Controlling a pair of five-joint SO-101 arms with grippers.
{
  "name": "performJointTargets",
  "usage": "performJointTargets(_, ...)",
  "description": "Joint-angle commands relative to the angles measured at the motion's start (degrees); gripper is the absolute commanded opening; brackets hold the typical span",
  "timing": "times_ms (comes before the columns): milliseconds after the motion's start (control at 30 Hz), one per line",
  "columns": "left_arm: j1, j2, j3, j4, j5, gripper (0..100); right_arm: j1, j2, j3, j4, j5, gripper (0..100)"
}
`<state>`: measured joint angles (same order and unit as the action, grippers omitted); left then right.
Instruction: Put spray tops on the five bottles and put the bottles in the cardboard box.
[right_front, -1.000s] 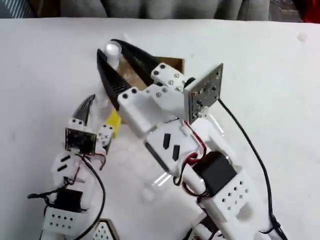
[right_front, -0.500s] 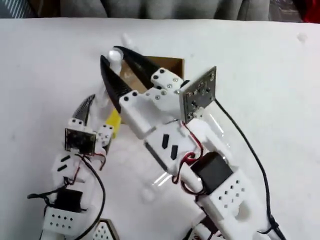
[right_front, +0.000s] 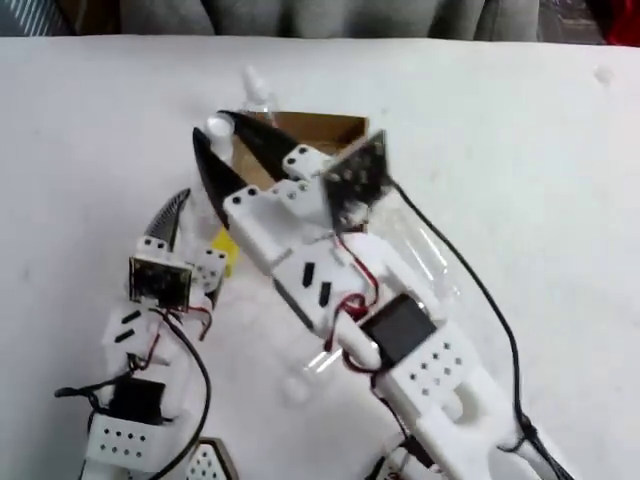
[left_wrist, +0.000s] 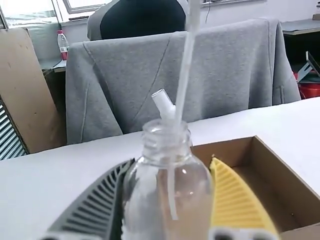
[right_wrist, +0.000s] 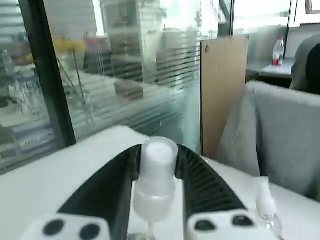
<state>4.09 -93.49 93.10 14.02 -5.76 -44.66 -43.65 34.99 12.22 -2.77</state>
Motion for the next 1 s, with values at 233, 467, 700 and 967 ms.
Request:
performJointTargets(233, 0.31, -0.75, -0.70, -1.76, 0.79, 2, -2.07, 5.32, -2.81, 6.29, -0.62, 1.6)
performJointTargets(467, 0.31, -0.75, -0.70, -1.76, 0.79, 2, -2.24, 9.10, -10.81, 15.43, -0.70, 1.6)
performJointTargets(700, 0.31, -0.75, -0.70, -1.67, 0.79, 2, -2.33, 11.91, -15.65, 19.56, -5.10, 2.2)
performJointTargets(967, 0.31, -0.75, -0.70, -1.67, 0.79, 2, -2.33, 11.65, -16.09, 20.18, -5.54, 4.0)
